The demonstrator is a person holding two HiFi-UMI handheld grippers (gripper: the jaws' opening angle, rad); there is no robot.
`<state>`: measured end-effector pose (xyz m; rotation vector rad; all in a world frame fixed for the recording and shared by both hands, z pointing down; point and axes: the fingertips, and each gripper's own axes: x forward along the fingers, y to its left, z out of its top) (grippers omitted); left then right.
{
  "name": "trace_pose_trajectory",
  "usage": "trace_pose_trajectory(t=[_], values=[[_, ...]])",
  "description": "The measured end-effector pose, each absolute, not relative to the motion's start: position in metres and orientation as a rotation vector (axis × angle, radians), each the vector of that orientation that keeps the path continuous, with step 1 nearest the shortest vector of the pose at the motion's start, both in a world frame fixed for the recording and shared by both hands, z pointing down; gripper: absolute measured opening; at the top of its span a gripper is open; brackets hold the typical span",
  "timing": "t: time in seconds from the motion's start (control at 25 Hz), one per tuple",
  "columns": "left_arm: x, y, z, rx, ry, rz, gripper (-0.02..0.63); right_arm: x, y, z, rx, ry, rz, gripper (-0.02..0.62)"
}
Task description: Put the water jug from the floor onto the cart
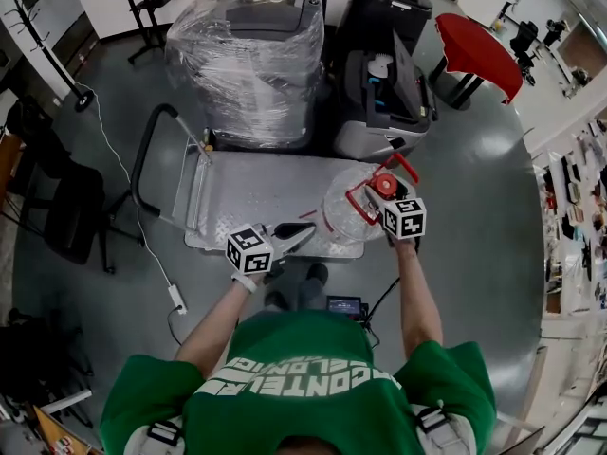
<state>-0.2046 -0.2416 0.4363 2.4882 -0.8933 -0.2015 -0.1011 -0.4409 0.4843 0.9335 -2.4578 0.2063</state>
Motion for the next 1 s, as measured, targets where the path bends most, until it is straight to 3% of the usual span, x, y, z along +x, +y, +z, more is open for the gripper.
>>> trace_pose_trajectory(t=[1.0], values=[[-0.210,-0.366,0.435,2.428,-1.072,-0.187,0.011,-0.142,-0.561,0.515,0.678,-2.473,0.150,0.304]])
